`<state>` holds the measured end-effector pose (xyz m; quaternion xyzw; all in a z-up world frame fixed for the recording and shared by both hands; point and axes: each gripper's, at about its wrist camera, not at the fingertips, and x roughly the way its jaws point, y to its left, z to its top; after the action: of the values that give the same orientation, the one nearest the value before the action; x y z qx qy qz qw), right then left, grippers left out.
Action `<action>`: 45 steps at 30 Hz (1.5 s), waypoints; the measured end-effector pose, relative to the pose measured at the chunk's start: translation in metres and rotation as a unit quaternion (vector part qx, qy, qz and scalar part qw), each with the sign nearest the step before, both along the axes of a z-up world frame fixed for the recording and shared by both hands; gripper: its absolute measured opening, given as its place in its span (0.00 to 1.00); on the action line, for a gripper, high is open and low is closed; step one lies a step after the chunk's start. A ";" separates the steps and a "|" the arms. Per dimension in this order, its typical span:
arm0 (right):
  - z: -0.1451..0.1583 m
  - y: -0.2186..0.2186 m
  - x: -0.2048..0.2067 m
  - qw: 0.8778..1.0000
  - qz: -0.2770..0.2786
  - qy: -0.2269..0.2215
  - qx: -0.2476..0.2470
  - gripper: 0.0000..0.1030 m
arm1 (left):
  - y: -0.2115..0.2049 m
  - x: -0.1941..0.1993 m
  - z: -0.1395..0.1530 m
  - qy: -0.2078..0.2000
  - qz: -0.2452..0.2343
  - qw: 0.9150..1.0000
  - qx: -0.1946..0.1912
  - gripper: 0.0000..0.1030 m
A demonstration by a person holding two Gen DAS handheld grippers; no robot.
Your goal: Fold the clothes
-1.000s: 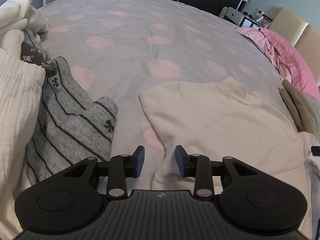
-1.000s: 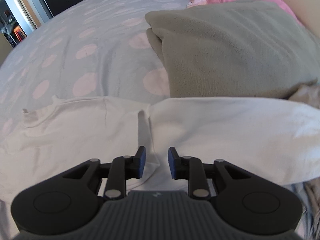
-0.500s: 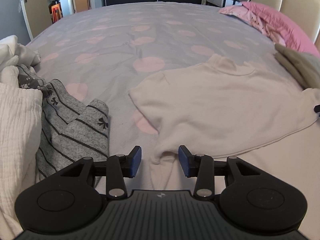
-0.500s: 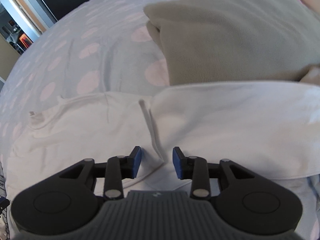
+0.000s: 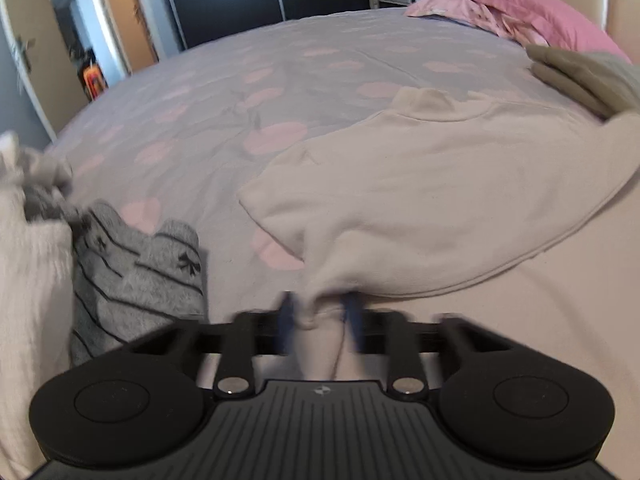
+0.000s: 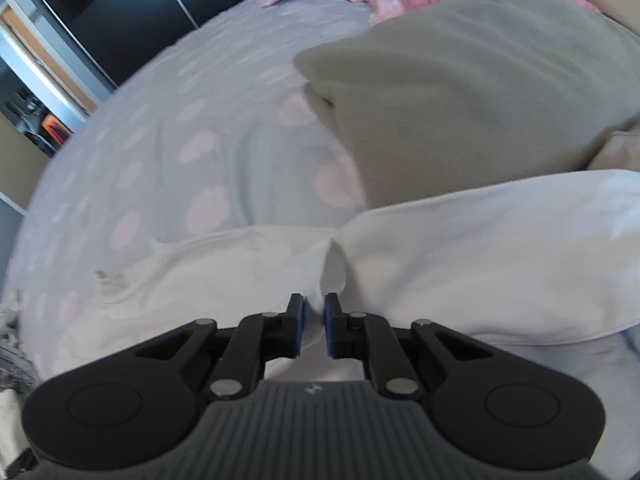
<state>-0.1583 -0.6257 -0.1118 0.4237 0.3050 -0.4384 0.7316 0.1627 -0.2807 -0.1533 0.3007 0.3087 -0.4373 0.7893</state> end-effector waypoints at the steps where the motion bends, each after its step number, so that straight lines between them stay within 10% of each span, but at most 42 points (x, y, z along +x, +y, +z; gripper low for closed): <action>1: -0.004 -0.001 -0.002 1.000 -0.005 0.002 0.008 0.12 | 0.000 -0.002 0.002 -0.010 0.002 1.000 0.007 0.08; 9: -0.011 -0.007 -0.008 0.998 -0.019 0.053 0.015 0.12 | 0.007 0.033 0.002 0.082 0.029 0.995 0.055 0.08; 17: -0.035 -0.003 0.000 0.996 0.010 0.079 0.032 0.13 | 0.019 0.079 0.035 0.200 0.056 0.978 -0.037 0.34; 23: -0.034 -0.002 0.006 0.996 0.018 0.085 0.029 0.13 | 0.016 0.128 0.036 0.258 0.152 0.947 -0.114 0.39; 34: -0.031 -0.003 0.006 0.995 0.039 0.084 0.027 0.13 | -0.026 0.150 -0.008 0.266 0.197 0.933 -0.138 0.38; 45: -0.031 -0.004 0.009 0.994 0.048 0.090 0.023 0.13 | -0.034 0.126 0.016 0.159 0.182 0.958 -0.157 0.02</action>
<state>-0.1496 -0.6292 -0.1431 0.3842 0.4000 -0.4315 0.7115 0.2884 -0.3142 -0.1378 0.0386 0.4076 -0.3716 0.8332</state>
